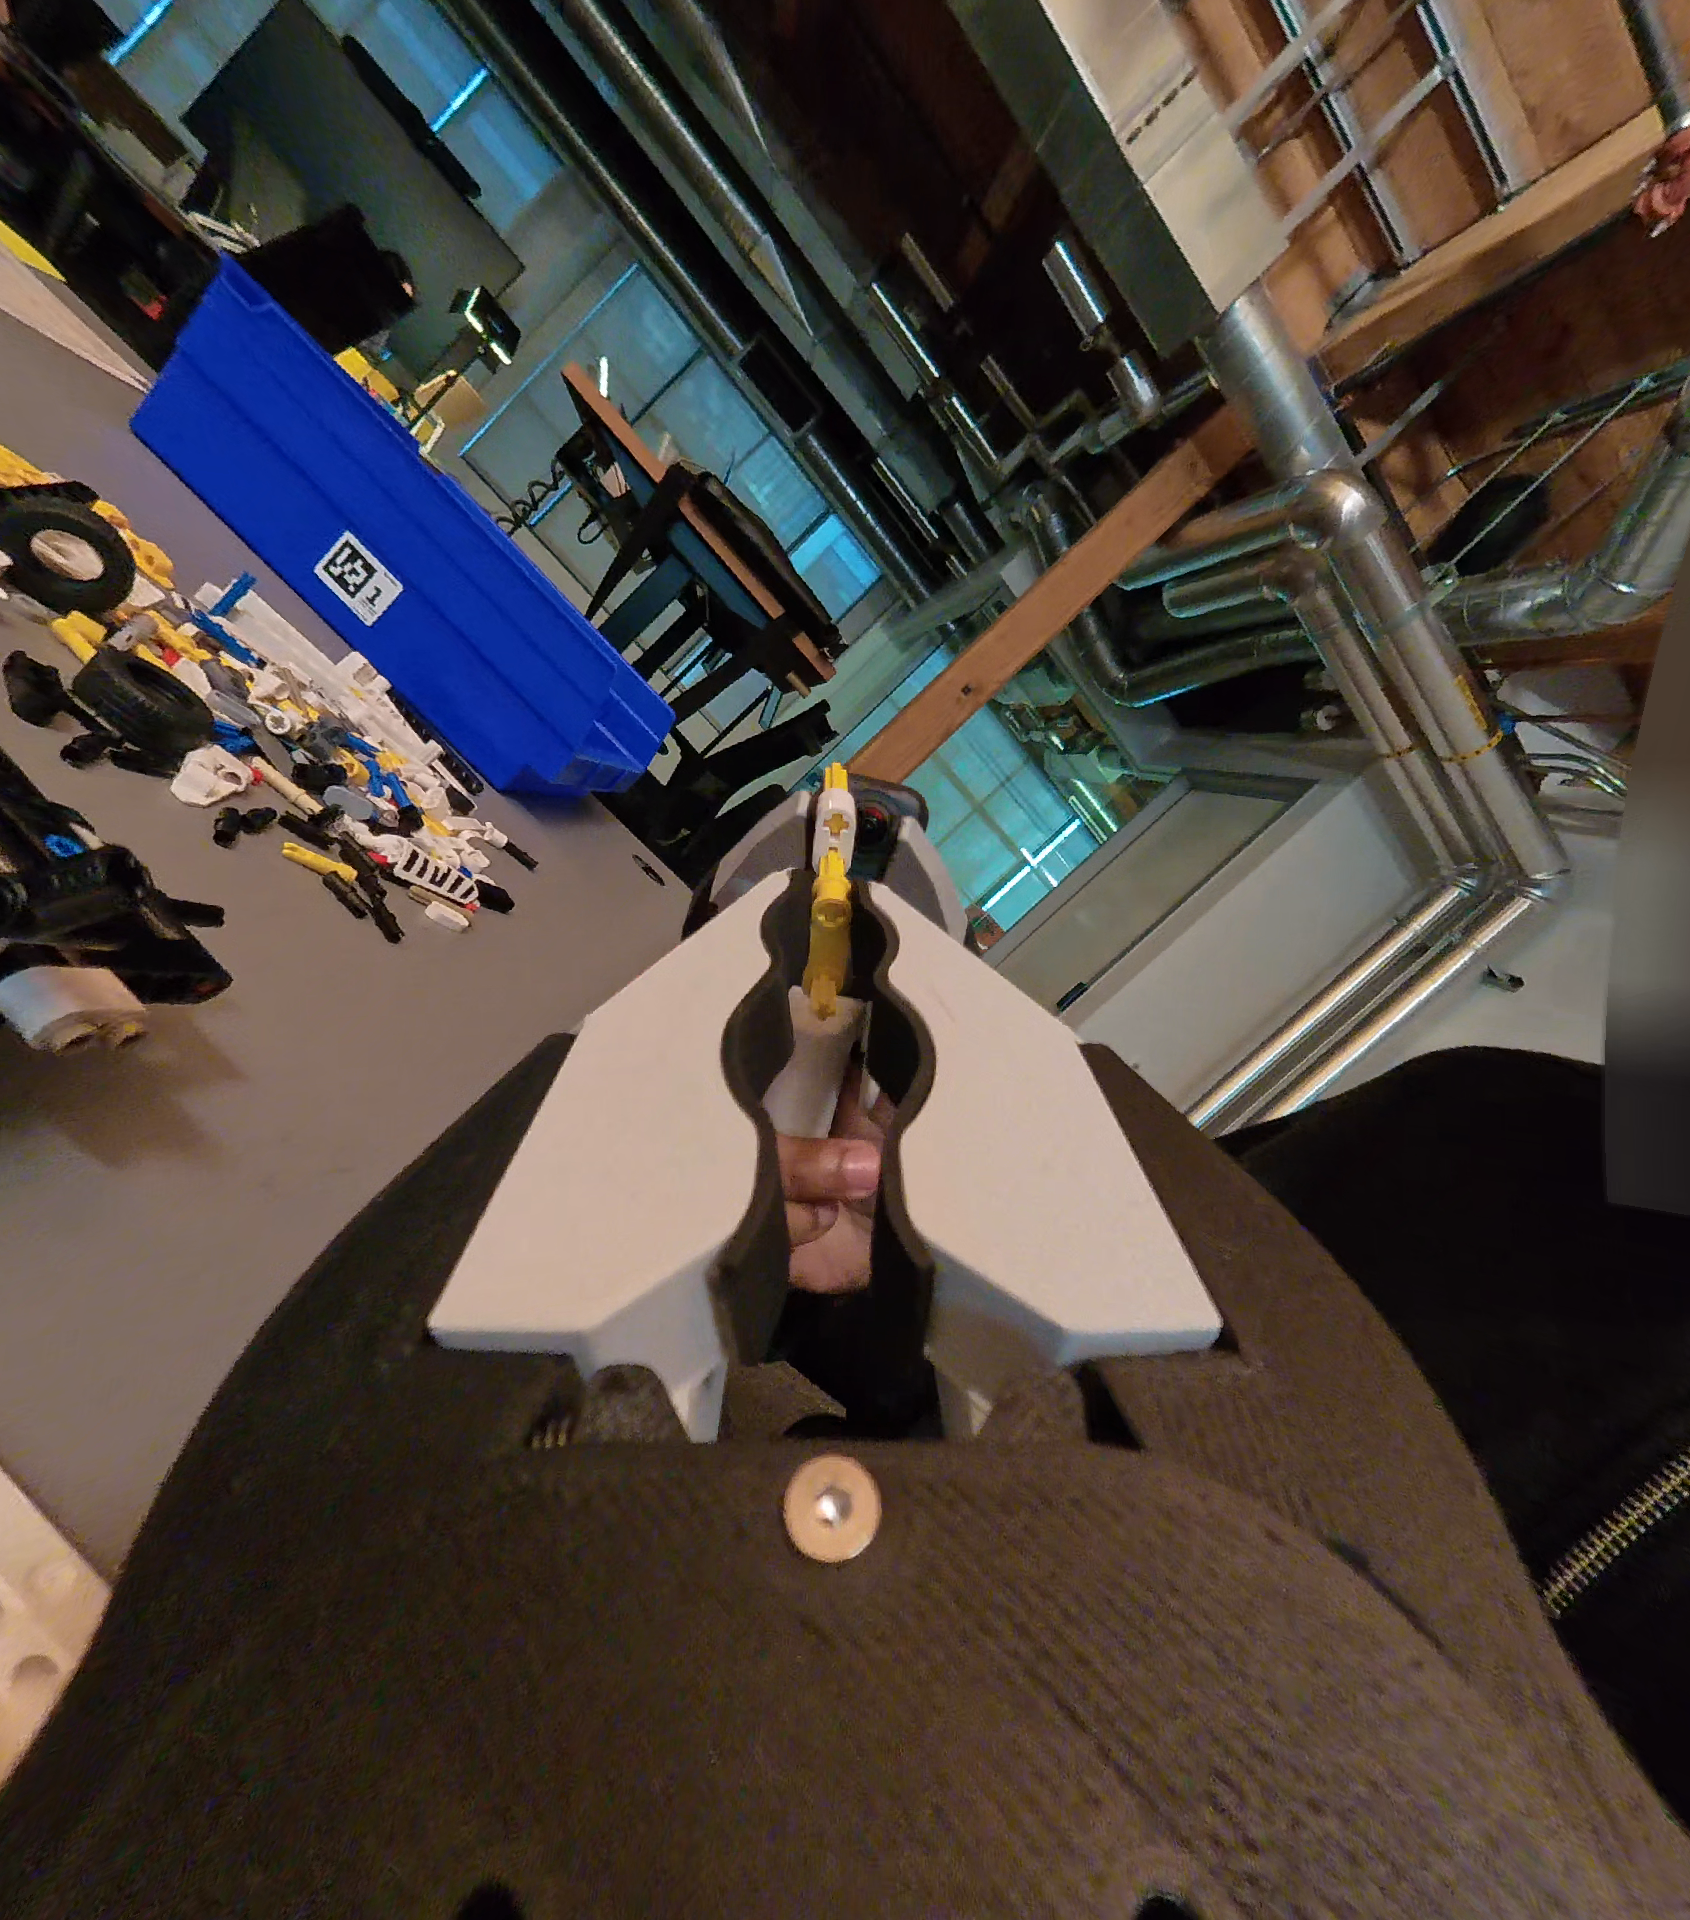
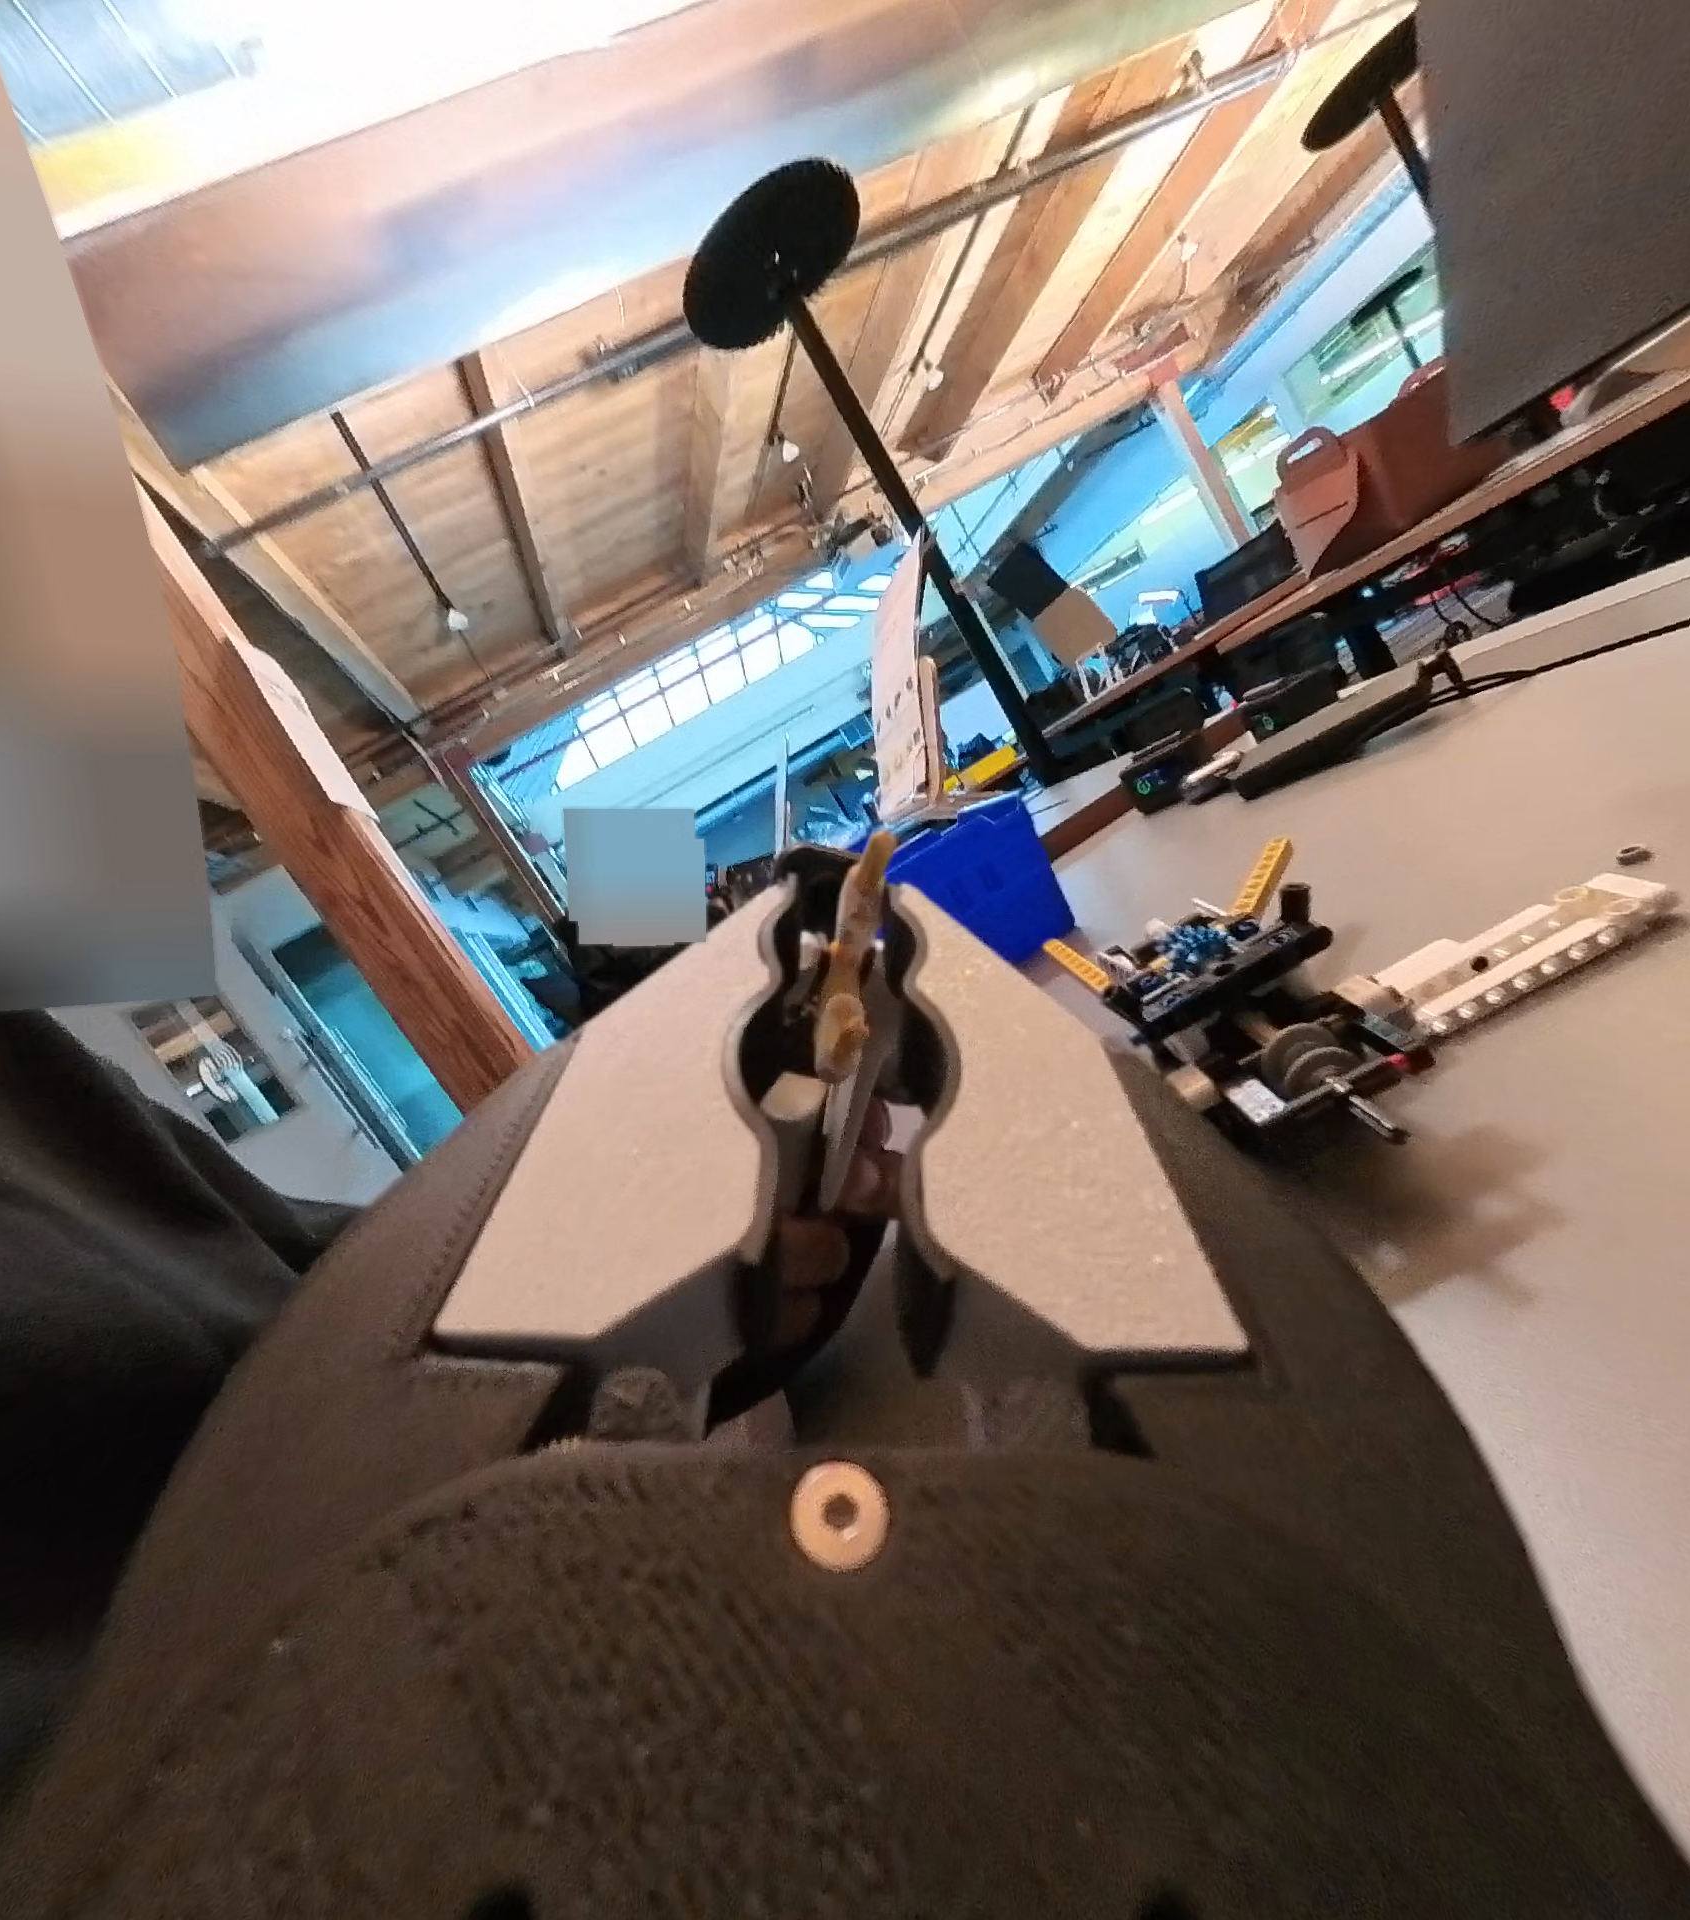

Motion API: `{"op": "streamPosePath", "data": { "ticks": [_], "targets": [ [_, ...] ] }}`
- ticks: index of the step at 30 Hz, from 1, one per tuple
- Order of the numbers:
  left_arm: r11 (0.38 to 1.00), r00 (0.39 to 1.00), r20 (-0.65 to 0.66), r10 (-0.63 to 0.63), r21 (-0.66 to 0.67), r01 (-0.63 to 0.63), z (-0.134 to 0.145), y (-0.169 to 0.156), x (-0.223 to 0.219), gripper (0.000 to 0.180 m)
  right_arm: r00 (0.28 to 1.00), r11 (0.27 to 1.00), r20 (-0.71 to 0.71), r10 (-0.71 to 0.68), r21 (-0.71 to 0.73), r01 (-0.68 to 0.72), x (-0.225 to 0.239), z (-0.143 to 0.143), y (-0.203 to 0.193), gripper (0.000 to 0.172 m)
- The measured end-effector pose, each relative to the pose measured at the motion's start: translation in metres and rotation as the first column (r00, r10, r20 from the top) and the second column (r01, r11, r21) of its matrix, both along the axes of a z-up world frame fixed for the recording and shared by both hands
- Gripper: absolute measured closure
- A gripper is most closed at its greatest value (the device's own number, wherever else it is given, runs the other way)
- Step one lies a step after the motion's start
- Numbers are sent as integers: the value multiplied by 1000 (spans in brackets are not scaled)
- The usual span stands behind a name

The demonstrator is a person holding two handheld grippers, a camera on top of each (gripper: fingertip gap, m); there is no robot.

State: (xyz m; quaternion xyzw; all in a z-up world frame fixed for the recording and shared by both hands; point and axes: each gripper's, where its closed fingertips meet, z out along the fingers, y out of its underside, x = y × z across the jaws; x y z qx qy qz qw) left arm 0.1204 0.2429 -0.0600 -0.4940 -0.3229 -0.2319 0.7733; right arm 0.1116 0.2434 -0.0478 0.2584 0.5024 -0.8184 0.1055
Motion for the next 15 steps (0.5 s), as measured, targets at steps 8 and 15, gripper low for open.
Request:
{"op": "streamPosePath", "data": {
  "ticks": [8,15],
  "targets": [
    [1000,1000,-8,7,-24,-7,-6,-2,1,177,999,998,16,-48,-27,49,-13,1,10,157],
    [999,1000,-26,10,-33,-11,-6,-2,2,177,999,1000,33,12,-6,-12,-9,-2,2,156]
  ]
}}
